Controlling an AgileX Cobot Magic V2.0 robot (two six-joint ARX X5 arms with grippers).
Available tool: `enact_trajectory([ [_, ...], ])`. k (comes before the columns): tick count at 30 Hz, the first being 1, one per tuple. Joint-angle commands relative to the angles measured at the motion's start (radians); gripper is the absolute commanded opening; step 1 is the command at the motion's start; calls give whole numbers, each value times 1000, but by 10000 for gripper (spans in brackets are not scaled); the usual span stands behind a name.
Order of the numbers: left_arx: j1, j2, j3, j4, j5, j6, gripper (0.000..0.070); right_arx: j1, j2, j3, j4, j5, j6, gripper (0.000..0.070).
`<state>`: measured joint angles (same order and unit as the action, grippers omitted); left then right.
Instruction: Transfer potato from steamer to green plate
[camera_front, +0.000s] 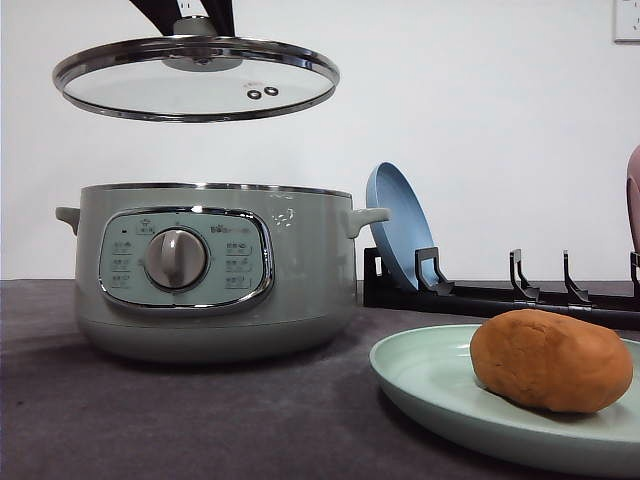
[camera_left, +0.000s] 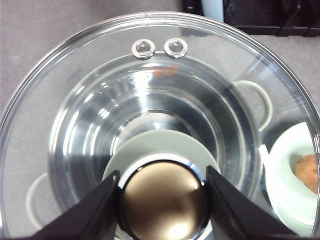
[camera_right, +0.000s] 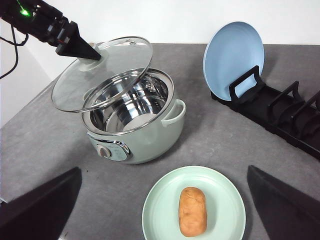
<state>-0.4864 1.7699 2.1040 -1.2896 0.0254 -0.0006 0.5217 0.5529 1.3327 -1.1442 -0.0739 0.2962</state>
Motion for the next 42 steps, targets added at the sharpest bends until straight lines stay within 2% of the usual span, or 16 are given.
enact_trajectory([
  [1,-10,-1,30,32,0,1,9,6,6,17,7,3,8,700],
  [19,-15,56,-26,48,1,10,10,6,6,17,6,3,11,700],
  [42,-14,158,-26,68,0,16,10,6,6,17,6,4,10,700],
])
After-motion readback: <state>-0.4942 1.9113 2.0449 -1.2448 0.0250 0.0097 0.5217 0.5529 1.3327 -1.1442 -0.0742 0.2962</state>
